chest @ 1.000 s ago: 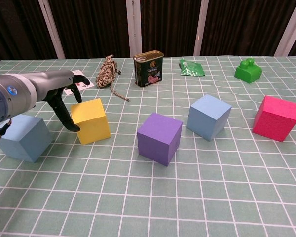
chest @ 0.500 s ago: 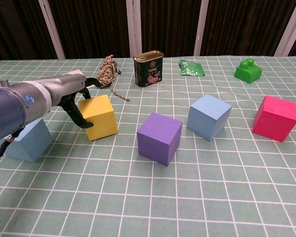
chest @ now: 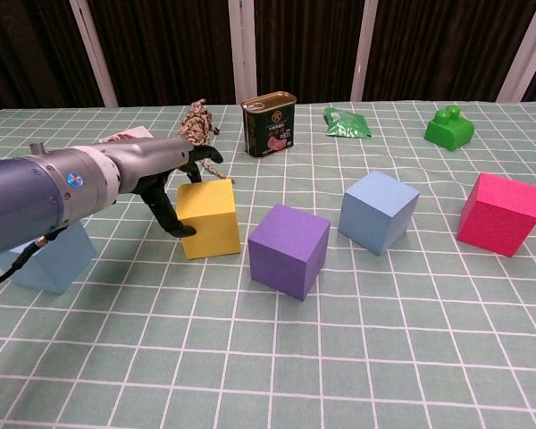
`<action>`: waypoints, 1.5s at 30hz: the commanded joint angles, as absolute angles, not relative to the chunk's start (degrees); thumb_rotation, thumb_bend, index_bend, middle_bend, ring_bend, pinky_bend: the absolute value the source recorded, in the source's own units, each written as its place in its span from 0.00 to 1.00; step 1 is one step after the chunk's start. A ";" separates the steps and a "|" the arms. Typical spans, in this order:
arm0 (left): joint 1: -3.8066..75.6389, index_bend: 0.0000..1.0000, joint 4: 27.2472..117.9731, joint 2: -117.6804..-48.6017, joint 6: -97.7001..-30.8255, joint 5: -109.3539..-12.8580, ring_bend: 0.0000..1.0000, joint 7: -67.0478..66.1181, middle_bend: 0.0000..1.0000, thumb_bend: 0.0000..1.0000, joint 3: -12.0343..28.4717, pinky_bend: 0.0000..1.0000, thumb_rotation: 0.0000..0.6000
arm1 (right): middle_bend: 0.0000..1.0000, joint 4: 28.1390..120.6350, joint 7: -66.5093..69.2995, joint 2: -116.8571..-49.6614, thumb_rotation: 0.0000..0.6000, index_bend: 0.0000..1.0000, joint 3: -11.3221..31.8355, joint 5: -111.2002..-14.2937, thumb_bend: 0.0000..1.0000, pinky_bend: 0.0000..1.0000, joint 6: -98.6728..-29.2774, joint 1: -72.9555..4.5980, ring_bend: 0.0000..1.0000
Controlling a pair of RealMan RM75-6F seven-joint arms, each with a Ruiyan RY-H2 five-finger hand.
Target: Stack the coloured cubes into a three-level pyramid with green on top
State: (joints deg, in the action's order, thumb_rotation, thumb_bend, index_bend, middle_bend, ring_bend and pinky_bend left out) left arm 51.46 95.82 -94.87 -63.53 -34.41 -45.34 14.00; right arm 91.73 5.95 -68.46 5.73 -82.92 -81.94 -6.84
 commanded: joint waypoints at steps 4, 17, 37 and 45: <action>53.30 0.08 93.01 -93.64 -58.68 -36.52 0.01 -43.90 0.37 0.42 13.87 0.06 1.00 | 0.00 91.77 6.01 -68.55 1.00 0.00 5.81 -82.56 0.30 0.00 -81.82 -6.83 0.00; 57.18 0.08 86.78 -92.46 -51.18 -41.55 0.01 -40.35 0.36 0.42 13.37 0.06 1.00 | 0.00 92.34 6.05 -68.46 1.00 0.00 6.38 -81.02 0.29 0.00 -80.72 -7.18 0.00; 58.37 0.04 83.28 -92.89 -50.88 -41.12 0.00 -37.76 0.18 0.35 11.25 0.06 1.00 | 0.00 92.71 5.51 -68.41 1.00 0.00 6.57 -80.53 0.30 0.00 -80.58 -7.26 0.00; 58.49 0.00 83.03 -92.87 -51.46 -41.17 0.00 -37.65 0.04 0.29 10.80 0.04 1.00 | 0.00 92.68 5.46 -68.45 1.00 0.00 6.62 -80.52 0.30 0.00 -80.59 -7.30 0.00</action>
State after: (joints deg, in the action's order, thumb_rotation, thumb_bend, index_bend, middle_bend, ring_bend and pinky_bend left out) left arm 58.48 83.03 -92.88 -51.46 -41.18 -37.65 10.81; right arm 92.68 5.46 -68.45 6.62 -80.52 -80.59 -7.30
